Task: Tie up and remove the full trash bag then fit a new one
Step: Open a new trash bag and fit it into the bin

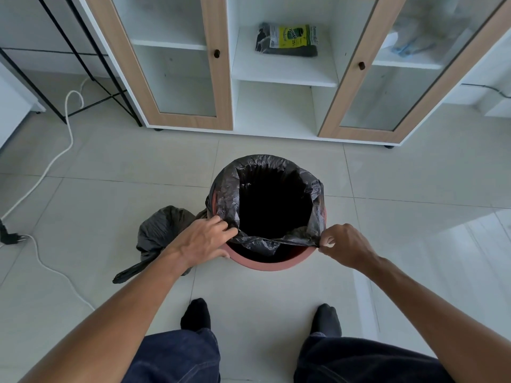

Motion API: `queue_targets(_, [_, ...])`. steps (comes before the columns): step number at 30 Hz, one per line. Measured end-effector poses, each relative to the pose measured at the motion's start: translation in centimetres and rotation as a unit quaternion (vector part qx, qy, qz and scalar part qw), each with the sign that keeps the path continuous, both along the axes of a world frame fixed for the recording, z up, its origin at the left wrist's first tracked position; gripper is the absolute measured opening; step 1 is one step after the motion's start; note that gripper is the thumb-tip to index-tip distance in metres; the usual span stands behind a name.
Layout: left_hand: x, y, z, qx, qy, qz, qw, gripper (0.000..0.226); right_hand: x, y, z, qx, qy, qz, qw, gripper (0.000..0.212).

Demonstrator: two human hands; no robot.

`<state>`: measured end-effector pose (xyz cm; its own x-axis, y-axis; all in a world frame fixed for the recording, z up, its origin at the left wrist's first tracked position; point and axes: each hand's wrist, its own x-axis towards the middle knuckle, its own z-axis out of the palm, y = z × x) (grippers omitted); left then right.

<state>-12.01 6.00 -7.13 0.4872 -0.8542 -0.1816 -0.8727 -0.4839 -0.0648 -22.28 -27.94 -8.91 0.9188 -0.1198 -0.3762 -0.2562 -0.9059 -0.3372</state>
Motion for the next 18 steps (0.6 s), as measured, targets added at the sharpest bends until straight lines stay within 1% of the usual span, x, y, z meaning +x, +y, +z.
queue_targets(2, [-0.1, -0.2, -0.1, 0.01, -0.005, -0.015, 1.0, 0.052, 0.2, -0.1, -0.1, 0.008, 0.004, -0.005, 1.0, 0.008])
queue_targets(7, [-0.6, -0.8, -0.4, 0.008, -0.012, -0.028, 0.999, 0.025, 0.2, -0.8, -0.6, 0.047, 0.012, -0.062, 0.997, 0.014])
queue_targets(10, [-0.8, -1.3, -0.4, -0.009, -0.007, -0.021, 1.0, 0.022, 0.2, -1.3, -0.9, 0.043, -0.001, -0.086, 0.995, 0.016])
queue_targets(12, [-1.0, -1.6, -0.8, -0.006, -0.007, -0.02, 1.0, 0.023, 0.3, -1.5, -1.1, 0.03, -0.016, -0.089, 0.995, 0.012])
queue_targets(14, [-1.0, -1.8, -1.1, -0.009, -0.002, -0.014, 1.0, 0.03, 0.3, -1.5, -1.1, 0.003, -0.029, -0.077, 0.997, 0.008])
queue_targets(18, [-0.6, -2.1, -1.4, -0.032, 0.003, 0.002, 0.999, 0.057, 0.4, -1.1, -1.0, -0.026, -0.045, -0.019, 0.998, 0.004])
